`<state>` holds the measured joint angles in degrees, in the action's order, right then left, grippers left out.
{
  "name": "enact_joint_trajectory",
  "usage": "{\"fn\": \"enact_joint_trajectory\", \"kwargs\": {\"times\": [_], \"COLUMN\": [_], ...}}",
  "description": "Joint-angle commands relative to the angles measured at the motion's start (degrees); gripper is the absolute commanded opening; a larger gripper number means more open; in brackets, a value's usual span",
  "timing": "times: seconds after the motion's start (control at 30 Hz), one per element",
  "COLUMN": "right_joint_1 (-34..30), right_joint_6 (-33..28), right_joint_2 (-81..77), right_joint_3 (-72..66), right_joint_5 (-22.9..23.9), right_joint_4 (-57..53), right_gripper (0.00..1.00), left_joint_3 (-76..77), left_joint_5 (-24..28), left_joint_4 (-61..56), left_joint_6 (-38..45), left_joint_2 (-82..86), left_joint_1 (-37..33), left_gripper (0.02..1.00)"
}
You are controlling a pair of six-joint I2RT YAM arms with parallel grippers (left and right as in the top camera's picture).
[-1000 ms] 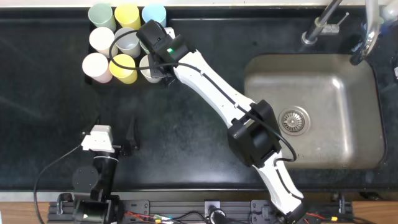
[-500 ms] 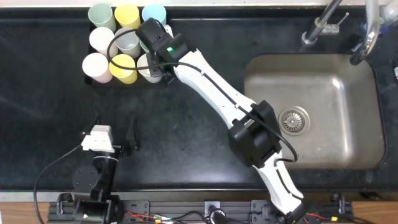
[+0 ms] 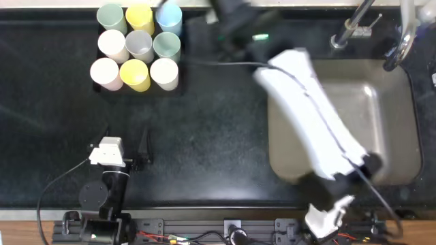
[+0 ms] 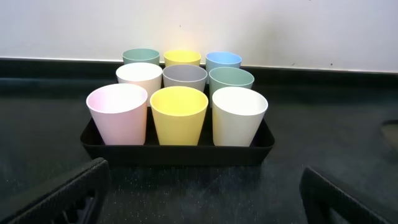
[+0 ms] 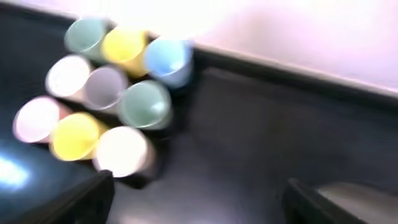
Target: Store Cups
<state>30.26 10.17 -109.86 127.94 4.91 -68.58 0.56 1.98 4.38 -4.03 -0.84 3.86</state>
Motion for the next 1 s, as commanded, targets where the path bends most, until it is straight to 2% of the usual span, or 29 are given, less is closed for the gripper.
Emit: {"fn": "enact_joint_trajectory", "kwargs": {"times": [0.03,0.07,0.23,0.5,0.63,0.73,1.0], "right_joint_1": [-4.9,-6.0,-11.6,-20.0,-26.3,-30.2,-31.8], "right_joint_6": [-7.5,-8.4,-9.6,-10.0,-10.7,-10.6,-10.6], "right_joint_2": [5.0,6.2,15.4,37.3,47.0,53.5,68.1], "right_joint_3": [0.2,-0.7,-11.8,-36.9,-46.1,-52.4,-67.4], "right_joint_5": [-1.8,-3.0,-7.3,-8.7,-12.6,-13.2,-14.1], "right_joint_4": [-1.9,-1.8,4.0,18.1,19.6,19.6,22.3], "right_gripper": [0.963,0.996,0.998,0.998,0.998,0.998,0.998], "left_joint_3": [-0.1,-0.1,-0.1,-0.1,-0.1,-0.1,-0.1], "left_joint_5": [0.9,0.9,0.9,0.9,0.9,0.9,0.9], "left_joint_4": [0.1,0.1,0.1,0.1,0.1,0.1,0.1], "left_joint_6": [1.0,1.0,1.0,1.0,1.0,1.0,1.0], "left_joint_2": [0.7,0.7,0.7,0.7,0.7,0.7,0.7], "left_joint_1": [0.4,0.4,0.4,0.4,0.4,0.4,0.4], "left_gripper": [0.996,0.998,0.998,0.998,0.998,0.998,0.996]}}
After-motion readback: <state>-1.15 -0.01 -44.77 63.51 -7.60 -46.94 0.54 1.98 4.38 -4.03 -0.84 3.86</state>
